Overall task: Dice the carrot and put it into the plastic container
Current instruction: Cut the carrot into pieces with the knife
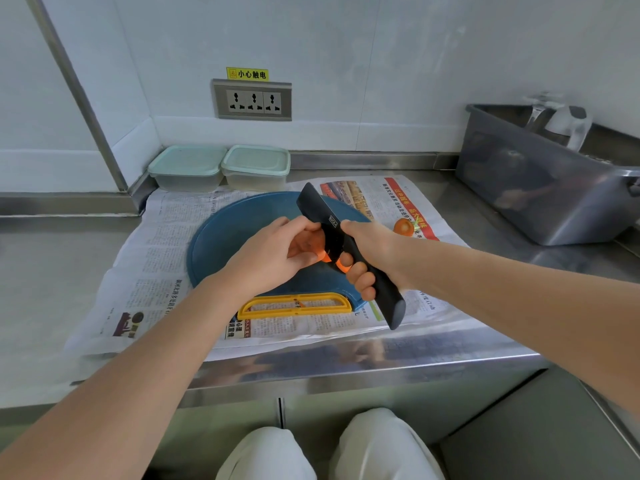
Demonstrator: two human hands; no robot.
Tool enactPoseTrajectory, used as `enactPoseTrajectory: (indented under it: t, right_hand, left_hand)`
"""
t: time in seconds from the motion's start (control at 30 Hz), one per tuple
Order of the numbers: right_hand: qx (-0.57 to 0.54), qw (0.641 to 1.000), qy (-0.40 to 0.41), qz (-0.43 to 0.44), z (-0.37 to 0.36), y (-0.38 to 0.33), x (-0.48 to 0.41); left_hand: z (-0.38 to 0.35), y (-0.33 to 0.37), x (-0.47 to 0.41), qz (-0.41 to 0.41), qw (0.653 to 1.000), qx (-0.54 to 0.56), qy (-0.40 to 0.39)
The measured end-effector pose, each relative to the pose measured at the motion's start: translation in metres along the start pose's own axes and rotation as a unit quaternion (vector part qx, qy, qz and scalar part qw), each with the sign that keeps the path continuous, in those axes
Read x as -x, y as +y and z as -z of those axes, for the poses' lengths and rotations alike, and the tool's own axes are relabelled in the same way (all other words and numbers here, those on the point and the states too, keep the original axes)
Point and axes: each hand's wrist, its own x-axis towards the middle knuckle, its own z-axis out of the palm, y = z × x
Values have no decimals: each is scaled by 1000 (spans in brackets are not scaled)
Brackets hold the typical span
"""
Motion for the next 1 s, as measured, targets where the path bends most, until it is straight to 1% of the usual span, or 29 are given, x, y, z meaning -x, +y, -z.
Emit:
enactPoseTrajectory:
  t: [0.3,0.57,0.77,1.0]
  right_hand:
    - [8,1000,13,-6,-12,3,-11]
    - [-2,1000,25,-2,-16,7,-15]
    - [-6,999,35,-15,-20,8,-19]
    - [-44,998,32,-42,-18,13,-24]
  left_hand:
    - [-2,-2,-1,-6,1000,-7,12]
    - [-2,-3,-2,-5,1000,-9,6]
    - [-2,-2,0,2,1000,-6,1]
    - [1,-8,-2,5,1000,20,-1]
